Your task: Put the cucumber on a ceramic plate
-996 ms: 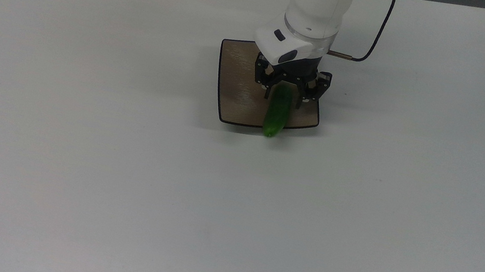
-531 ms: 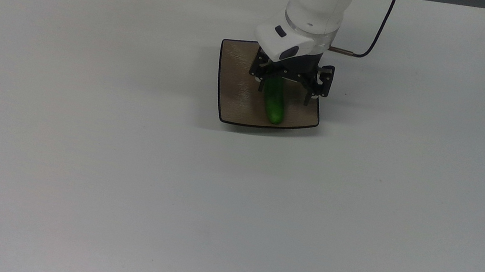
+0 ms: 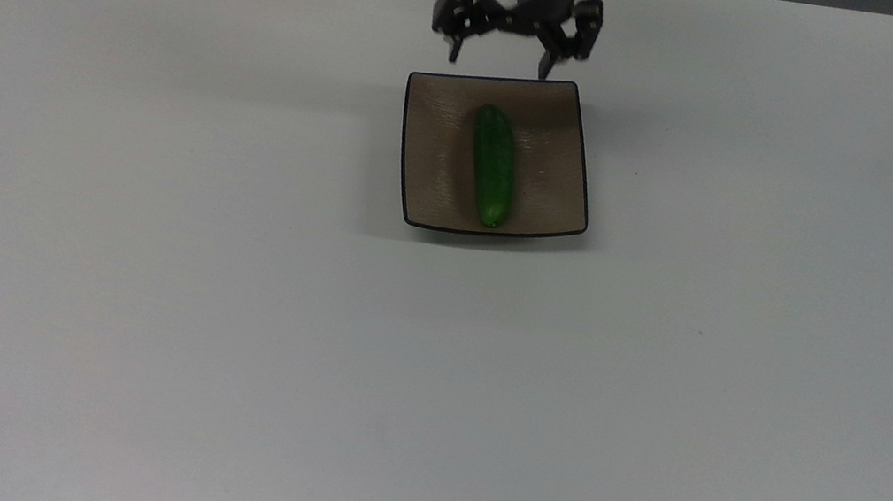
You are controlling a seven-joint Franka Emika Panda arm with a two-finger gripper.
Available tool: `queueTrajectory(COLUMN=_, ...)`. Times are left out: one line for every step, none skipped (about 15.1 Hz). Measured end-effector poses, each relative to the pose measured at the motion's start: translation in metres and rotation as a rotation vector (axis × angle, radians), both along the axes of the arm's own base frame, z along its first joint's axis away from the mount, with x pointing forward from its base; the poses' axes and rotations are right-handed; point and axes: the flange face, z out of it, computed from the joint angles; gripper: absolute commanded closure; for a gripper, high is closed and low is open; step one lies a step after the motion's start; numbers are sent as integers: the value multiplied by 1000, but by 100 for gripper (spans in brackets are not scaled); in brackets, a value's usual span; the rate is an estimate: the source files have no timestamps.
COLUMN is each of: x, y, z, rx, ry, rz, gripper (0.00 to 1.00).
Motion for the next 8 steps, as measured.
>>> queueTrajectory(x=-5, y=-8, z=12, rx=13, ry=5, rz=-16, gripper=0)
queueTrajectory(x=-10, y=-22, z=28, rx=36, ry=6, rz=-35, gripper=0)
queueTrajectory(x=-11, y=-32, z=36, rx=52, ry=1, rz=-51, gripper=0)
queueTrajectory(x=-9, y=-48, z=42, rx=77, ry=-2, rz=-82, gripper=0)
queueTrajectory(x=-6, y=-65, z=43, rx=104, ry=2, rz=-116, gripper=0)
queueTrajectory(x=-3, y=-78, z=43, rx=118, ry=6, rz=-126, gripper=0)
queueTrajectory(x=-2, y=-87, z=43, rx=123, ry=7, rz=-129, gripper=0)
queueTrajectory(x=-1, y=-90, z=42, rx=124, ry=9, rz=-133, gripper=0)
